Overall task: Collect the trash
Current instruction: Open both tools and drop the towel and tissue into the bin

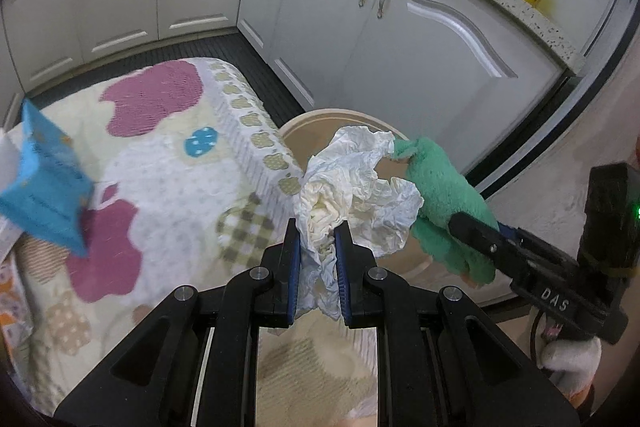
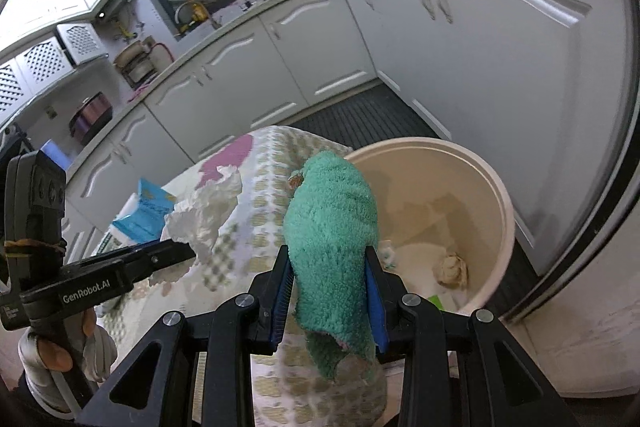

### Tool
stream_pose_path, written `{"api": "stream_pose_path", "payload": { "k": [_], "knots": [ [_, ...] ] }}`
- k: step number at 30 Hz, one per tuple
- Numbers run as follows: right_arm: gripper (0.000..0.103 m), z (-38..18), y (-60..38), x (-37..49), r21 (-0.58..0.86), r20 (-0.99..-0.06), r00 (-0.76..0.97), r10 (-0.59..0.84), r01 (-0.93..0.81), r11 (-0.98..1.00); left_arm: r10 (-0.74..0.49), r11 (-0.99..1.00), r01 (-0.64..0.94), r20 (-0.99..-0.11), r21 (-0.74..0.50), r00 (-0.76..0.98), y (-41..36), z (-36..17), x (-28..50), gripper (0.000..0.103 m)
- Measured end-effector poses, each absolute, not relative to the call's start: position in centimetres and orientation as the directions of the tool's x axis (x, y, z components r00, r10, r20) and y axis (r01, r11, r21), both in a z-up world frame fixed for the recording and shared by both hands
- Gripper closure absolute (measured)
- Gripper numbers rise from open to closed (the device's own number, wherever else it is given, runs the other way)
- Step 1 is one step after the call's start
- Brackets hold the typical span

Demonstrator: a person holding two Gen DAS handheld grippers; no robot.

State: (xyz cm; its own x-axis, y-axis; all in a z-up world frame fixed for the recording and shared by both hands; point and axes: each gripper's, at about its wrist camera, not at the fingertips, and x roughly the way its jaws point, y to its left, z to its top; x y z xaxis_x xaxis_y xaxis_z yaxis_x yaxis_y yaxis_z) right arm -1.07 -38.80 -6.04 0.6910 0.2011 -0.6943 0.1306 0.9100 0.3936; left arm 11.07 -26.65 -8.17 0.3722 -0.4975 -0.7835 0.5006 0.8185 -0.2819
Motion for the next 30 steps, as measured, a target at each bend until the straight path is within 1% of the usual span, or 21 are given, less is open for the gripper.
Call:
{"api": "stream_pose_path", "payload": {
  "k": [8, 17, 21, 22, 23, 24, 25, 26, 30],
  "knots": [
    [0.071, -7.7, -40.9, -0.2, 0.377, -0.732, 0.667, 0.138, 0.229, 0.897, -0.501, 0.815, 0.493, -0.798, -0.305, 0.335, -29.7, -9.8, 13.2, 0.090],
    [0.071, -9.6, -42.5, 0.7, 0.366, -0.762, 0.637, 0.113, 0.281, 0.887, -0.495, 0.807, 0.511, -0.811, -0.296, 0.313, -32.4, -11.3, 14.1, 0.089],
    [0.057, -9.9, -42.8, 0.9, 0.366, -0.762, 0.639, 0.103, 0.293, 0.883, -0.487, 0.808, 0.516, -0.815, -0.284, 0.315, -32.6, -11.6, 14.2, 0.087],
    [0.057, -9.9, -42.8, 0.8, 0.371, -0.758, 0.643, 0.107, 0.292, 0.881, -0.487, 0.808, 0.517, -0.815, -0.283, 0.314, -32.6, -11.6, 14.2, 0.083],
    [0.057, -9.8, -42.8, 0.8, 0.374, -0.757, 0.645, 0.108, 0.291, 0.881, -0.488, 0.807, 0.518, -0.815, -0.284, 0.314, -32.6, -11.6, 14.2, 0.074],
    [0.057, -9.8, -42.7, 0.7, 0.371, -0.758, 0.644, 0.106, 0.292, 0.882, -0.488, 0.807, 0.517, -0.814, -0.285, 0.313, -32.6, -11.6, 14.1, 0.068],
    [0.057, -9.6, -42.7, 0.6, 0.366, -0.759, 0.643, 0.102, 0.291, 0.884, -0.491, 0.806, 0.517, -0.813, -0.287, 0.313, -32.5, -11.7, 14.1, 0.057],
    [0.057, -9.5, -42.6, 0.5, 0.363, -0.758, 0.644, 0.101, 0.288, 0.886, -0.494, 0.805, 0.517, -0.812, -0.291, 0.312, -32.4, -11.6, 14.1, 0.053],
    [0.056, -9.3, -42.5, 0.2, 0.367, -0.756, 0.646, 0.105, 0.285, 0.886, -0.501, 0.801, 0.518, -0.809, -0.299, 0.307, -31.9, -11.4, 13.8, 0.052]
  ]
}}
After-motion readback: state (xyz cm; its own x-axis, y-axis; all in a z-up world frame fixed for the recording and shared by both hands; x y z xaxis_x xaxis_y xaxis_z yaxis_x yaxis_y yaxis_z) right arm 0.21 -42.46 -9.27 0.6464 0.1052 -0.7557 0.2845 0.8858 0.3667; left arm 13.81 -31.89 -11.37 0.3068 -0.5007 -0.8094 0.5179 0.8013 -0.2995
